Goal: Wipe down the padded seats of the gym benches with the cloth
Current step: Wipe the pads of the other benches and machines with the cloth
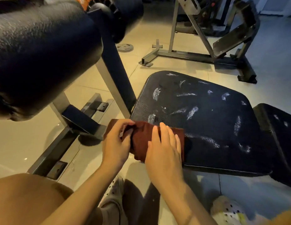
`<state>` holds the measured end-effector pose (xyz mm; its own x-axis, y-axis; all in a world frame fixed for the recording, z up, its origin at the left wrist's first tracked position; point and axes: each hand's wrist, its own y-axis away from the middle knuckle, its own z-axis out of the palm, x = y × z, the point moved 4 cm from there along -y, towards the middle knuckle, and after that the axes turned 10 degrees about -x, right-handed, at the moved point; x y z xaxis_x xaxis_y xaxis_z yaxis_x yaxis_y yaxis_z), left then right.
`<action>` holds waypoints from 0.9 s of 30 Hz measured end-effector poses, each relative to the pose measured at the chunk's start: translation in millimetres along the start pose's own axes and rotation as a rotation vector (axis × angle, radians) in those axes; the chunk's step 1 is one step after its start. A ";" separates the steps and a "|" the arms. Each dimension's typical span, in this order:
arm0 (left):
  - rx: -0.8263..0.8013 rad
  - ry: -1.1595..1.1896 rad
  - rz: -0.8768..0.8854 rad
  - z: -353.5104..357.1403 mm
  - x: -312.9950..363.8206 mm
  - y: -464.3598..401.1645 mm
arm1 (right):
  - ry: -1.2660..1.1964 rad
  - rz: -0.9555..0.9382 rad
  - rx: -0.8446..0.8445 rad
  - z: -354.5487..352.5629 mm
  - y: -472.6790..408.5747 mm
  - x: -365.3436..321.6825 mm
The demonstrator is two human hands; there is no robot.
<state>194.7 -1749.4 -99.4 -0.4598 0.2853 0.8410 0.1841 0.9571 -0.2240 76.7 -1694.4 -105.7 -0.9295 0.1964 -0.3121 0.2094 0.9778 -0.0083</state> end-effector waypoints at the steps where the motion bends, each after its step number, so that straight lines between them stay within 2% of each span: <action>1: 0.044 -0.002 0.042 0.2 -0.6 3.2 | 0.002 -0.032 0.026 3.8 1.1 0.8; 9: 0.138 -0.102 0.349 -8.8 4.1 -8.6 | 0.099 -0.215 -0.122 11.6 -8.3 -3.1; 13: 0.029 0.026 0.047 -7.1 -23.1 -49.1 | 0.064 -0.275 -0.222 2.3 -51.1 -8.4; 15: 0.039 -0.087 -0.022 -7.4 -38.4 -57.4 | 0.061 -0.297 -0.262 0.7 -76.2 -6.3; 17: 0.084 -0.172 -0.039 -10.0 -53.4 -57.3 | 0.068 -0.276 -0.263 -1.4 -93.8 -2.3; 20: -0.010 -0.106 -0.020 -11.7 -61.9 -51.3 | 0.081 -0.246 -0.233 -3.5 -102.4 -0.9; 22: -0.118 -0.047 -0.115 -7.9 -47.9 -37.4 | 0.102 -0.245 -0.227 -3.4 -92.4 1.1; 24: -0.083 0.036 -0.214 -6.3 -38.5 -19.1 | 0.114 -0.269 -0.249 -3.1 -71.1 5.9; 27: -0.095 -0.032 -0.088 1.0 -14.1 -3.1 | 0.120 -0.276 -0.208 -0.4 -24.8 19.7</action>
<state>199.8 -1756.3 -111.1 -0.5048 0.2032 0.8390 0.2223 0.9697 -0.1012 53.1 -1714.7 -111.3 -0.9739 -0.0823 -0.2116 -0.1095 0.9867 0.1203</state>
